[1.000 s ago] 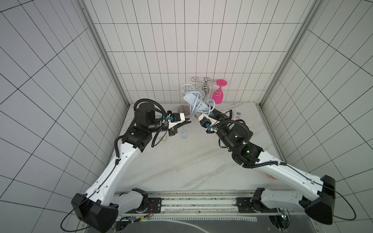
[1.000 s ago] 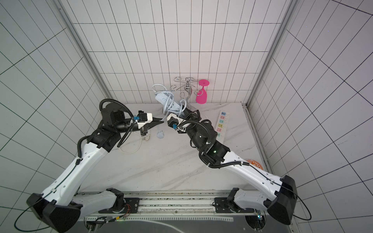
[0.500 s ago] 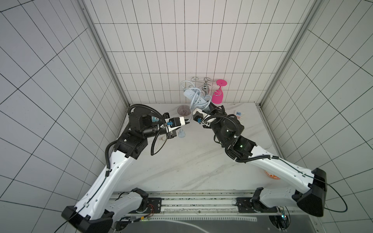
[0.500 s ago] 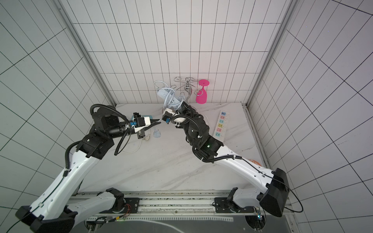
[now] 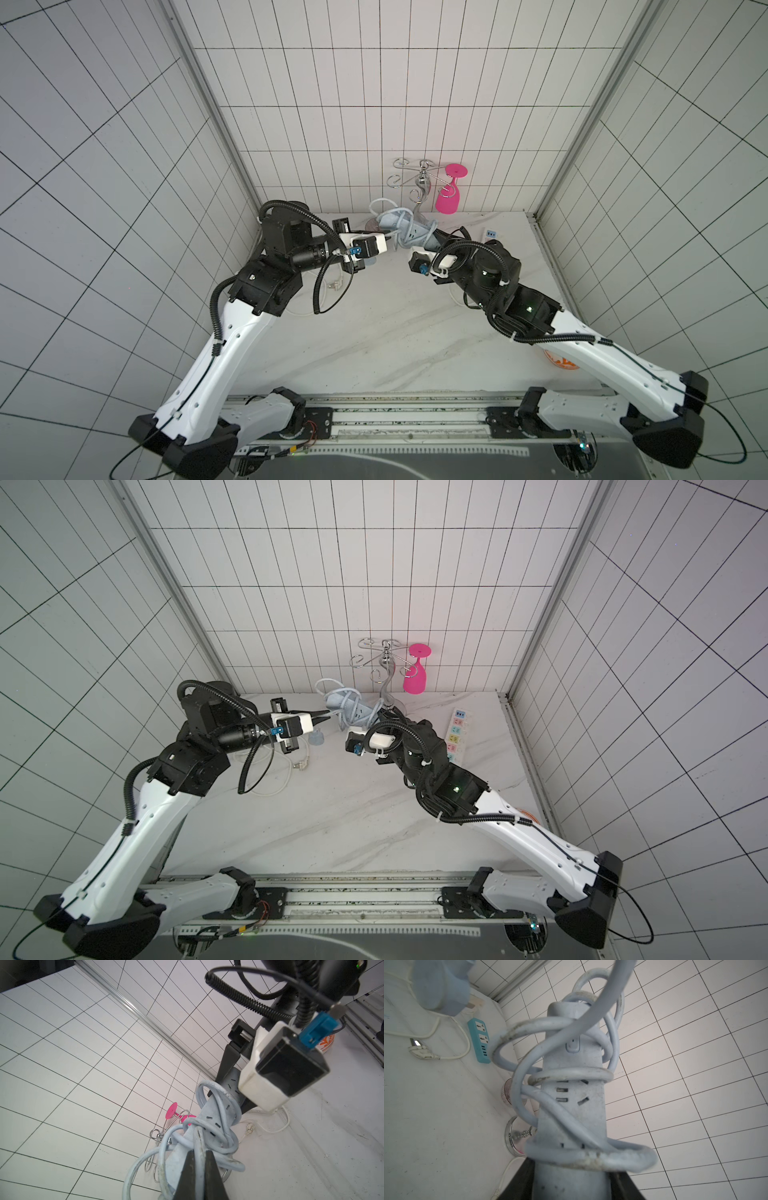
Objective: Wrap the cord around the power strip
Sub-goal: Wrap the power cord around the power strip.
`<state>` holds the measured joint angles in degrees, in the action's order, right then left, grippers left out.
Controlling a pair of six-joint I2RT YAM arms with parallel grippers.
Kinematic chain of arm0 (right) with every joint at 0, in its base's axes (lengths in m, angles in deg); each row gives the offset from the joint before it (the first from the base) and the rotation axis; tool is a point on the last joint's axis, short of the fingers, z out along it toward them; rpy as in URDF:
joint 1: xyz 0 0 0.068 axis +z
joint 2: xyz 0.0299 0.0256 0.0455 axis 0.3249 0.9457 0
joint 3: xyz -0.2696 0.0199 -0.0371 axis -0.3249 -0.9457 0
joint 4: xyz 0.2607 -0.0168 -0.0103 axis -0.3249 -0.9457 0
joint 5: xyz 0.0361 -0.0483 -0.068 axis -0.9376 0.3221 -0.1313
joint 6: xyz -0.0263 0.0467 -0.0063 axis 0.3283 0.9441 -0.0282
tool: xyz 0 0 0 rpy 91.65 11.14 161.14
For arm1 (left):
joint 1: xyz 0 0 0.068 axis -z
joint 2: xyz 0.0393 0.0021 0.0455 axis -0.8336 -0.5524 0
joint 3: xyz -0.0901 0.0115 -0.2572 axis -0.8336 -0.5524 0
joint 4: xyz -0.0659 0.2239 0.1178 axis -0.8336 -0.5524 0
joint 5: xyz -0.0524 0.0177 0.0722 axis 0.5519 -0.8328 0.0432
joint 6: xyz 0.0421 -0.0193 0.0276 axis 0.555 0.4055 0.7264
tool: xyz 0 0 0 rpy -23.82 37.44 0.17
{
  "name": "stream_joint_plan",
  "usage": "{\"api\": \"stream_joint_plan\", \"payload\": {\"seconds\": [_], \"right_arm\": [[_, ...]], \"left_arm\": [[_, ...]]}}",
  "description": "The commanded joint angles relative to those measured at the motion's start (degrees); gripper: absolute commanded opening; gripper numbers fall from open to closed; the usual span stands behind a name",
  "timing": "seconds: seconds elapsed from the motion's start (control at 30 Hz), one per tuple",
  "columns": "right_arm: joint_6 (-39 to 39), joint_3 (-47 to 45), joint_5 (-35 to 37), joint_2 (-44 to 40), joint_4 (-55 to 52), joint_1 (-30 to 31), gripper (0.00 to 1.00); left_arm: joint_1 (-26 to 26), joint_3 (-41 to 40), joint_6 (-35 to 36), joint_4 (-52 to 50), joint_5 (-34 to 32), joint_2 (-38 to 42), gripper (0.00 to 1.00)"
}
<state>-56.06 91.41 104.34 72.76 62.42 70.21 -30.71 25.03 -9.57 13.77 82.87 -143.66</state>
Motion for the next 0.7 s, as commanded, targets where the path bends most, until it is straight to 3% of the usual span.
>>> {"api": "stream_joint_plan", "payload": {"seconds": [0.0,0.2,0.33,0.5,0.67], "right_arm": [[0.3,3.2,-11.0,-2.5,-11.1,0.2,0.00],[1.6,4.4,-15.6,-4.4,-20.2,2.5,0.00],[3.3,5.9,-16.1,-3.9,-24.6,5.3,0.00],[4.9,6.9,-14.3,-3.5,-28.7,9.1,0.00],[3.8,5.0,-10.2,-4.8,-27.9,9.8,0.00]], "left_arm": [[0.7,5.3,6.0,0.9,0.5,-0.8,0.00],[4.4,10.4,11.2,-2.4,-4.7,-3.3,0.00],[8.0,12.7,17.6,-3.3,-12.0,-5.0,0.00],[11.8,12.9,24.7,-3.3,-22.0,-5.2,0.00],[13.8,13.5,26.0,-4.6,-25.9,-3.9,0.00]]}}
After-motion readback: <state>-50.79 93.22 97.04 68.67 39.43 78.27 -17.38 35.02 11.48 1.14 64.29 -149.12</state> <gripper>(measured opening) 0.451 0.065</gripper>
